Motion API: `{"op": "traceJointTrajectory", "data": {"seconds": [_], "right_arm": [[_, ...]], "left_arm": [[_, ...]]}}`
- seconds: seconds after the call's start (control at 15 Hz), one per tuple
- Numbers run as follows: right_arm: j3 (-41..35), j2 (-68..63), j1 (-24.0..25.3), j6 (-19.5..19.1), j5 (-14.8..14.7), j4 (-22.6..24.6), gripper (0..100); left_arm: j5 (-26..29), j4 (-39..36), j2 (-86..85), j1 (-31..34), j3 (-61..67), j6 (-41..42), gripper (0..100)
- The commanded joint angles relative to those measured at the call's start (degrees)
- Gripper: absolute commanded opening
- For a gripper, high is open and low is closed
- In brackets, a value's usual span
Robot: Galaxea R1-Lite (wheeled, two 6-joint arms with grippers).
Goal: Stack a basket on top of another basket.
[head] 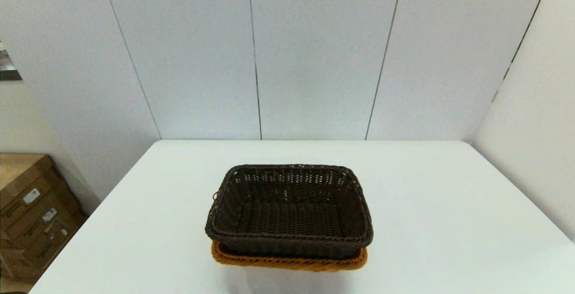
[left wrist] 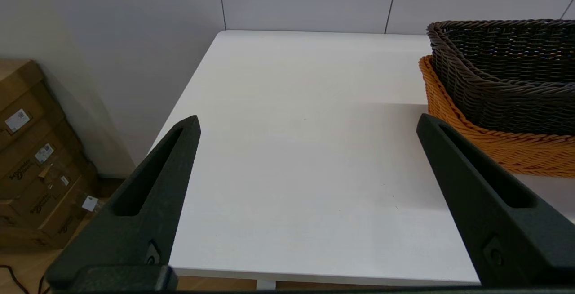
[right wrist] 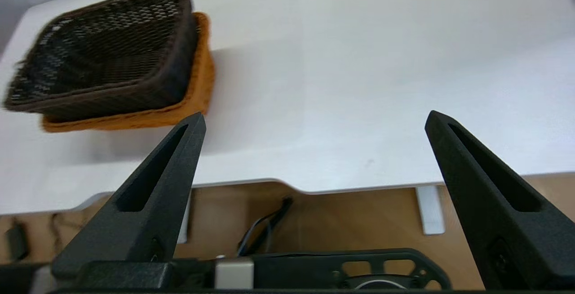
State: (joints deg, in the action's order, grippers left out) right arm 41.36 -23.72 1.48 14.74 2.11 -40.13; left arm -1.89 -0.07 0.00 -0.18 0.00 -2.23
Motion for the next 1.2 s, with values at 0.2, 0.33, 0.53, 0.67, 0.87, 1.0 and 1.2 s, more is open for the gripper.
{"op": "traceJointTrajectory", "data": {"seconds": [0.2, 0.33, 0.53, 0.67, 0.87, 1.0, 1.2], "right_arm": [[-5.68, 8.52, -4.20, -4.37, -1.58, -0.39, 100], [-6.29, 9.13, -3.85, -3.84, -1.41, -0.65, 100], [-5.15, 9.40, -3.06, -3.75, 0.35, -1.09, 100], [-5.06, 9.48, -2.97, -3.75, 0.62, -1.53, 100], [-4.98, 10.28, -0.51, -1.55, 1.67, -3.11, 100], [-5.85, 11.07, -0.07, -1.12, 1.67, -3.29, 100], [-7.88, 15.02, -1.12, -2.35, 0.79, -2.76, 100]], "left_arm": [[-0.04, -0.01, -0.09, 0.01, 0.09, -0.05, 100], [-0.04, -0.01, -0.09, 0.01, 0.09, -0.05, 100], [-0.04, -0.01, -0.09, 0.01, 0.09, -0.05, 100], [-0.04, -0.01, -0.09, 0.01, 0.09, -0.05, 100], [-0.04, -0.01, -0.09, 0.01, 0.09, -0.05, 100], [-0.04, -0.01, -0.09, 0.01, 0.09, -0.05, 100], [-0.04, -0.01, -0.09, 0.01, 0.09, -0.05, 100]]}}
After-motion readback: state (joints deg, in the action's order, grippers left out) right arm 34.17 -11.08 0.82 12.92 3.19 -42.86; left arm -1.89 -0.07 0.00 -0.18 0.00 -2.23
